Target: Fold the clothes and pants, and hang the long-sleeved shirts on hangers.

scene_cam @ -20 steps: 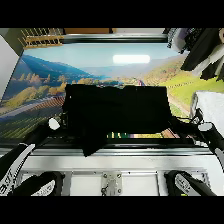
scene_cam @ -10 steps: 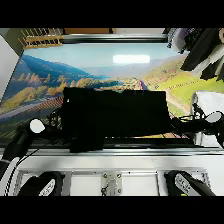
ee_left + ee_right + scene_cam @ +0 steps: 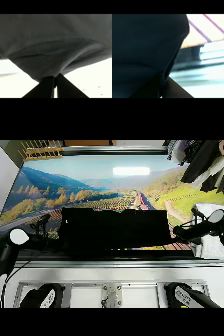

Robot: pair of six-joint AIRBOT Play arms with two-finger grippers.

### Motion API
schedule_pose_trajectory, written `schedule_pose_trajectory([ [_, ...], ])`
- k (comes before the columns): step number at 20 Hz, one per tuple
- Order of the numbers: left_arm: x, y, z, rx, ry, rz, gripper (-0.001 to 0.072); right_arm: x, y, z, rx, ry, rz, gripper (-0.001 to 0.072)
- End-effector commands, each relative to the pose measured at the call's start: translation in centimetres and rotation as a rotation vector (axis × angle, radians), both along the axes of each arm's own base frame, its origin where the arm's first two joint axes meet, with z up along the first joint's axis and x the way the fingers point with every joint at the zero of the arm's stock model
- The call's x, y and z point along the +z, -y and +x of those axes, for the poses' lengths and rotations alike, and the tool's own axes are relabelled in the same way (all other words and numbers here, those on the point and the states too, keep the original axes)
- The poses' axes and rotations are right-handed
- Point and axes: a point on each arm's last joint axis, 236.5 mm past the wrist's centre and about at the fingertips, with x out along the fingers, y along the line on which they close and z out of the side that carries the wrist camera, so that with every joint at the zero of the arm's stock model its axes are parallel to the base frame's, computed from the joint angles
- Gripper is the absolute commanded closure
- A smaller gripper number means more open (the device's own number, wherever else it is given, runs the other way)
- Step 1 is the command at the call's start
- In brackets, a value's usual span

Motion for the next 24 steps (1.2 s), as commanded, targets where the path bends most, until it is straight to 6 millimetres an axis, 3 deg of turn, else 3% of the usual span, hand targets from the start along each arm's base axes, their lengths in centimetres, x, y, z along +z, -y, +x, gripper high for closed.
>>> schedule_pose_trajectory([
  [1,0.4,-0.5,4.6,-0.056,0.042,0.021,0.0700,0.6,-0.4,4.2,0.042,0.012,-0.064,0.0699],
  [6,-1.3,-1.0,13.1,-0.055,0.060,0.033,0.0700,0.1,-0.5,11.0,0.039,0.034,-0.068,0.0699],
  [11,-3.6,-1.2,18.6,-0.079,0.044,0.033,0.0700,-1.3,-0.8,15.1,0.030,0.063,-0.064,0.0698],
  [13,-4.1,-1.2,20.3,-0.081,0.040,0.027,0.0681,-1.6,-1.9,16.8,0.001,0.111,-0.016,0.0684],
  [14,-4.1,-1.1,21.3,-0.078,0.052,0.020,0.0424,-1.5,-2.5,17.9,-0.020,0.153,0.014,0.0642],
  [15,-3.6,-0.8,22.5,-0.072,0.074,0.006,0.0151,-1.0,-3.0,19.5,-0.035,0.220,0.041,0.0375],
  [16,-2.7,-0.5,23.7,-0.064,0.108,-0.012,0.0142,-0.1,-3.6,21.1,-0.039,0.298,0.071,0.0112],
  [17,-1.3,-0.6,25.0,-0.050,0.148,-0.024,0.0142,1.2,-3.8,22.6,-0.059,0.373,0.103,0.0057],
  [19,1.8,-0.5,26.1,-0.045,0.211,-0.045,0.0143,3.9,-3.2,23.7,-0.036,0.481,0.138,0.0057],
  [20,3.0,-0.5,26.1,-0.048,0.235,-0.043,0.0145,4.8,-2.1,23.2,0.008,0.504,0.124,0.0058],
  [23,4.3,0.7,24.1,-0.061,0.260,-0.043,0.0655,4.2,2.0,18.9,0.075,0.431,0.116,0.0058],
  [24,4.0,1.7,23.2,-0.068,0.259,-0.050,0.0699,3.0,3.6,16.9,0.052,0.371,0.134,0.0057],
])
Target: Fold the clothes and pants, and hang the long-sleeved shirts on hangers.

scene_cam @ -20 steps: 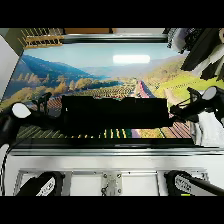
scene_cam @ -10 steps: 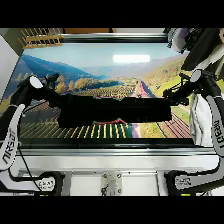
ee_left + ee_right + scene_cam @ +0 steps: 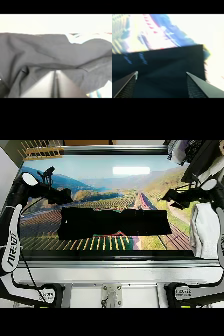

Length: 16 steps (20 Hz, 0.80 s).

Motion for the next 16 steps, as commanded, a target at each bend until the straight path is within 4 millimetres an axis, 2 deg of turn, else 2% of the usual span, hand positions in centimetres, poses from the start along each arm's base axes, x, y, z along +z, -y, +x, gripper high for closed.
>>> schedule_pose_trajectory([
  [1,0.6,2.7,-2.1,-0.017,0.025,-0.031,0.0699,-1.8,4.2,-4.9,0.024,-0.085,0.046,0.0057],
  [4,-1.5,6.8,-5.0,-0.059,-0.003,-0.071,0.0699,-6.0,7.4,-8.8,-0.062,-0.179,0.111,0.0057],
  [6,-2.8,9.4,-6.5,-0.092,-0.024,-0.090,0.0699,-8.1,8.0,-10.4,-0.074,-0.224,0.142,0.0057],
  [8,-3.8,11.7,-7.8,-0.123,-0.044,-0.109,0.0700,-9.6,7.7,-10.8,-0.070,-0.259,0.164,0.0058],
  [12,-5.0,14.6,-9.3,-0.193,-0.073,-0.104,0.0699,-11.1,4.9,-9.4,-0.046,-0.251,0.268,0.0064],
  [16,-6.3,15.4,-9.9,-0.213,-0.104,-0.098,0.0699,-12.2,1.1,-8.1,-0.006,-0.265,0.326,0.0065],
])
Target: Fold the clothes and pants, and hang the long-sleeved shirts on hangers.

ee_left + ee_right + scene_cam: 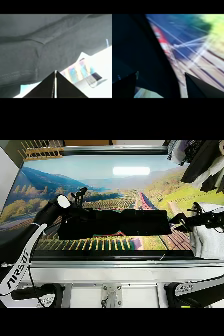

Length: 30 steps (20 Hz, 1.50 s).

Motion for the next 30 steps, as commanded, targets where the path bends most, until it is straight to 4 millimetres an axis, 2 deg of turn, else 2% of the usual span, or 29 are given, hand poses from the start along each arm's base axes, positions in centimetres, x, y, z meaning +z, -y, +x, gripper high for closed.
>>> schedule_pose_trajectory([
  [1,-1.2,0.9,-0.6,-0.019,-0.026,0.003,0.0699,-1.4,-3.2,1.0,0.039,-0.003,0.036,0.0066],
  [4,-1.7,0.8,-0.4,-0.013,-0.029,0.007,0.0699,-1.7,-6.3,1.0,0.116,-0.010,0.037,0.0069],
  [5,-1.6,0.8,0.2,0.002,-0.011,0.005,0.0699,-1.8,-6.9,1.1,0.130,-0.007,0.033,0.0131],
  [6,-1.4,1.0,0.8,0.020,0.010,-0.005,0.0699,-1.8,-7.3,1.3,0.138,0.000,0.025,0.0348],
  [7,-1.1,1.4,1.4,0.040,0.029,-0.022,0.0699,-1.6,-7.4,1.5,0.138,0.010,0.018,0.0523],
  [8,-0.8,1.8,2.0,0.059,0.052,-0.038,0.0699,-1.3,-7.1,1.6,0.138,0.019,0.009,0.0649],
  [9,-0.6,2.1,2.6,0.075,0.075,-0.048,0.0699,-0.6,-6.6,1.8,0.137,0.035,-0.005,0.0698],
  [12,-0.4,3.8,3.3,0.085,0.133,-0.055,0.0700,2.7,-3.6,1.9,0.131,0.049,-0.121,0.0698],
  [14,-0.8,5.8,3.3,0.048,0.138,-0.057,0.0700,6.4,-2.3,2.0,0.191,0.079,-0.200,0.0699],
  [16,-1.7,8.3,3.8,-0.005,0.120,-0.060,0.0699,10.6,-2.4,2.7,0.215,0.118,-0.235,0.0698],
  [19,-2.9,12.7,5.1,-0.077,0.123,-0.072,0.0700,16.4,-4.9,3.6,0.264,0.186,-0.254,0.0698],
  [21,-4.3,14.9,5.3,-0.113,0.116,-0.074,0.0699,19.3,-7.3,3.7,0.310,0.209,-0.255,0.0698],
  [25,-6.8,18.2,4.1,-0.217,0.046,-0.067,0.0699,22.9,-12.2,4.2,0.406,0.285,-0.288,0.0698],
  [27,-7.6,19.0,3.5,-0.256,0.020,-0.064,0.0699,24.1,-14.4,4.3,0.447,0.325,-0.293,0.0698],
  [30,-8.4,19.3,3.4,-0.277,-0.006,-0.060,0.0700,25.5,-17.1,4.1,0.484,0.367,-0.290,0.0698],
])
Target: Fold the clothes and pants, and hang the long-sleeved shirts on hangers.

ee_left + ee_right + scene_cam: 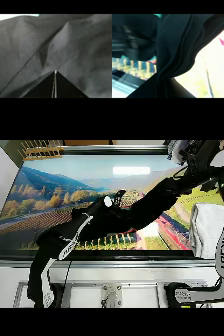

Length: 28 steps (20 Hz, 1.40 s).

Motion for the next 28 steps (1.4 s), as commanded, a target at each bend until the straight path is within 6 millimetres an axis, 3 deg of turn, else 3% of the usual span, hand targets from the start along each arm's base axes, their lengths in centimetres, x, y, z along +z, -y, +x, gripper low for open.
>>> schedule_pose_trajectory([
  [1,-1.2,0.6,-0.7,-0.044,-0.034,0.016,0.0700,2.0,-3.3,-0.4,0.057,0.040,0.000,0.0698],
  [4,-1.1,-0.2,-0.2,-0.035,-0.036,0.020,0.0700,2.5,-5.2,-0.8,0.090,0.050,0.005,0.0698],
  [7,0.9,-2.4,1.5,-0.003,-0.029,0.010,0.0700,2.7,-7.2,-1.0,0.107,0.058,0.016,0.0698],
  [10,5.1,-6.7,5.0,0.064,0.032,-0.013,0.0700,2.9,-9.9,-0.8,0.122,0.086,0.038,0.0698],
  [13,8.6,-13.2,8.1,0.135,0.111,0.038,0.0700,2.5,-13.7,-0.9,0.147,0.095,0.072,0.0698],
  [17,12.9,-22.3,10.4,0.246,0.176,0.103,0.0700,0.9,-21.5,-0.9,0.194,0.080,0.200,0.0699],
  [19,15.0,-26.2,11.0,0.313,0.196,0.103,0.0700,-1.0,-26.0,-1.1,0.214,0.063,0.254,0.0698],
  [23,18.4,-32.7,11.4,0.427,0.230,0.107,0.0700,-6.9,-35.2,-2.2,0.237,0.027,0.334,0.0698],
  [25,19.5,-34.8,11.2,0.463,0.237,0.105,0.0700,-10.4,-39.3,-2.9,0.236,0.029,0.363,0.0692],
  [26,19.9,-35.5,11.1,0.476,0.241,0.106,0.0700,-11.6,-41.6,-3.4,0.248,0.044,0.400,0.0637],
  [28,20.7,-36.5,11.1,0.497,0.258,0.106,0.0700,-12.2,-45.9,-4.7,0.265,0.073,0.523,0.0141],
])
